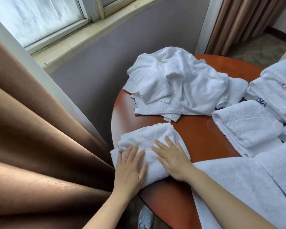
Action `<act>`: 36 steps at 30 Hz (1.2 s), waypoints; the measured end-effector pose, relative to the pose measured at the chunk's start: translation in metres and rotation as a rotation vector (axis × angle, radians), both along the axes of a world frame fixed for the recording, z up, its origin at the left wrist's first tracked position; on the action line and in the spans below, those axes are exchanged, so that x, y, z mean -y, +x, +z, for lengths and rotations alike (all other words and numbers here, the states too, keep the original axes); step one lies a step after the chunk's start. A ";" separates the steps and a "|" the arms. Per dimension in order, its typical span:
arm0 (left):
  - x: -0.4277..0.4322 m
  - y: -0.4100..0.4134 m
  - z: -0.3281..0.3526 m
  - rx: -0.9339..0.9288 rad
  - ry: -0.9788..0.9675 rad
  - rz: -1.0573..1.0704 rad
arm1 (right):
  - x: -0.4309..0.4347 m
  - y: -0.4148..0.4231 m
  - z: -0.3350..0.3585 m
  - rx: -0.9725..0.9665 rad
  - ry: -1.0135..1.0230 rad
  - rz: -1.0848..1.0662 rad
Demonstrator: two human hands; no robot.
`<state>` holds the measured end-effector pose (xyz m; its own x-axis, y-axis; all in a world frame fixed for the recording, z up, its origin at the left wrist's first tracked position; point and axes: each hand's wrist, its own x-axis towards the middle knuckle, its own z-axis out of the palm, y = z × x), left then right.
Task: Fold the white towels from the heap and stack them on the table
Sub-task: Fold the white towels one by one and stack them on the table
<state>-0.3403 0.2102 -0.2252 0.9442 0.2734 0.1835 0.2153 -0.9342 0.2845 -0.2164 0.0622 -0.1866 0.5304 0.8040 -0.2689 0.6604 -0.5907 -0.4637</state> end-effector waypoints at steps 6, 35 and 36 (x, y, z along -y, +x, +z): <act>-0.002 0.007 0.021 0.151 -0.435 0.529 | 0.003 0.015 0.006 -0.264 0.185 -0.751; -0.061 0.180 0.061 -0.416 -0.766 0.035 | 0.026 0.072 0.029 -0.476 0.098 -1.191; -0.060 0.183 0.059 -0.398 -0.616 0.045 | 0.024 0.075 0.034 -0.295 0.029 -1.118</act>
<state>-0.1574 0.2702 -0.1664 0.8927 0.2569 -0.3703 0.4464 -0.6175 0.6477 -0.1413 0.0381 -0.1527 0.8690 -0.0665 -0.4903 -0.3606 -0.7636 -0.5356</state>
